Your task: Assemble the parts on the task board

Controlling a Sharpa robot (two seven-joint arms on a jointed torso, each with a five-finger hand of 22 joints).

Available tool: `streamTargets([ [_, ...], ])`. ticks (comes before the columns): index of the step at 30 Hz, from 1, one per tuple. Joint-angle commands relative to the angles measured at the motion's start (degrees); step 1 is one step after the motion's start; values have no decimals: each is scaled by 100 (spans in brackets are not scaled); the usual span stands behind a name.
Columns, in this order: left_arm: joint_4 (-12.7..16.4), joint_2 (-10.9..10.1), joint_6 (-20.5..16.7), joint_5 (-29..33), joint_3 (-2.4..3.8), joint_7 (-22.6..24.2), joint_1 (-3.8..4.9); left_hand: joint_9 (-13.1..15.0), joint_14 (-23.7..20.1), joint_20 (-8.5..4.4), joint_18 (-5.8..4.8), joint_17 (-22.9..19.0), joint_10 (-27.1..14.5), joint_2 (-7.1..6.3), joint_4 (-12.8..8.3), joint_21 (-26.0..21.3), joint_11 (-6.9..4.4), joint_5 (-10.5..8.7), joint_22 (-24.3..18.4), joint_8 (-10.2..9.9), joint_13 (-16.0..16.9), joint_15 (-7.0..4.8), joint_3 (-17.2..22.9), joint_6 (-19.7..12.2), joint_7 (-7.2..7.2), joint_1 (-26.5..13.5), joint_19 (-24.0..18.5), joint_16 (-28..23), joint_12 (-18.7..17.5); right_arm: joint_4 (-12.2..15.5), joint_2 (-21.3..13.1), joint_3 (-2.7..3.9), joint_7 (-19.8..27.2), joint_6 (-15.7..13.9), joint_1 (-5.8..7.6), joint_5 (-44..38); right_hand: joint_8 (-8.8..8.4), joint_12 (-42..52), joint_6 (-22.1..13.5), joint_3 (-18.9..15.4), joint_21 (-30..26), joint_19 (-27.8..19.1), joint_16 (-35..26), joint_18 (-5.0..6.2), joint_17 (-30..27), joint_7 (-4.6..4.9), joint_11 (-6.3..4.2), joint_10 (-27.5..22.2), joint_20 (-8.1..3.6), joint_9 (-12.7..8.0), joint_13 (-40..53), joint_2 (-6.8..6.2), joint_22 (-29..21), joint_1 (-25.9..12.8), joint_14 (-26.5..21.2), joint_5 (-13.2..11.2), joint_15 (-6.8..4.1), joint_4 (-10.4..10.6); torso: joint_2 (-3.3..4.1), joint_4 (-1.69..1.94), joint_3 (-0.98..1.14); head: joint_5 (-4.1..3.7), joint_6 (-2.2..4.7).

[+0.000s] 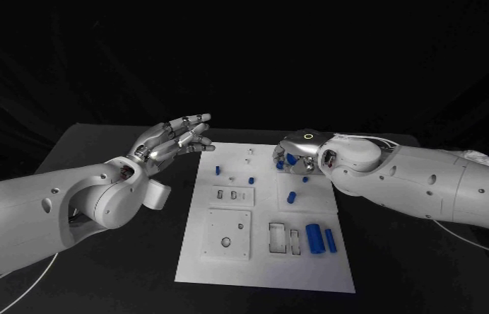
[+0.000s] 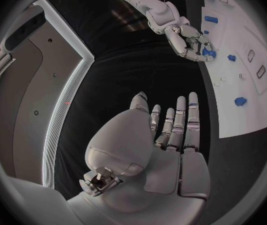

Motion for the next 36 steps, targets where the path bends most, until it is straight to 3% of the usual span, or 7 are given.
streamTargets([
  [1, 16, 3, 85, -29, 3, 4, 8, 0, 2, 6, 17, -8, 31, 2, -8, -38, -4, 36, -6, 32, -10, 25, 31, 41, -1, 56, -21, -36, 21, 39, 2, 4, 126, -202, 15, -42, 58, 23, 56, -29, 37, 47, 28, -2, 14, 20, 2, 63, -4, 84, 18, 22, 359, 61, 60, -33, 10, -14, 1, -2, -1, 16, -19],
  [20, 41, -15, 52, -83, 3, -62, 9, -2, 14, 14, 27, -22, 49, -13, -22, -47, 0, 80, -9, 49, -19, 26, 74, 54, -5, 147, -24, -34, 33, -231, 400, 39, 99, -20, 77, 25, 164, -63, 184, -122, -27, -1, -59, 11, -107, -14, -20, 223, -10, 302, -44, -12, 334, -40, 19, -100, -1, 53, 4, 6, -9, 100, -81],
  [23, 40, -17, 47, -85, 4, -73, 9, -3, 16, 16, 29, -25, 51, -20, -25, -48, 2, 94, -9, 49, -22, 25, 81, 52, -7, 167, -24, -34, 34, -314, 468, 47, 94, -7, 79, 46, 172, -80, 188, -133, -40, -12, -74, 15, -130, -15, -19, 227, -10, 325, -53, -19, 326, -57, 7, -108, -1, 63, 1, -7, -5, 116, -87],
  [36, 41, -17, 20, -87, 4, -119, 9, -6, 18, 24, 31, -36, 50, -46, -39, -54, 7, 141, -11, 47, -31, 28, 106, 37, -8, 233, -27, -36, 32, -799, 859, 90, 49, 52, 119, 66, 165, -148, 153, -149, -73, -39, -108, 22, -174, -20, -15, 212, -8, 374, -87, -41, 308, -90, -22, -130, 0, 80, 12, 1, -2, 131, -70],
])
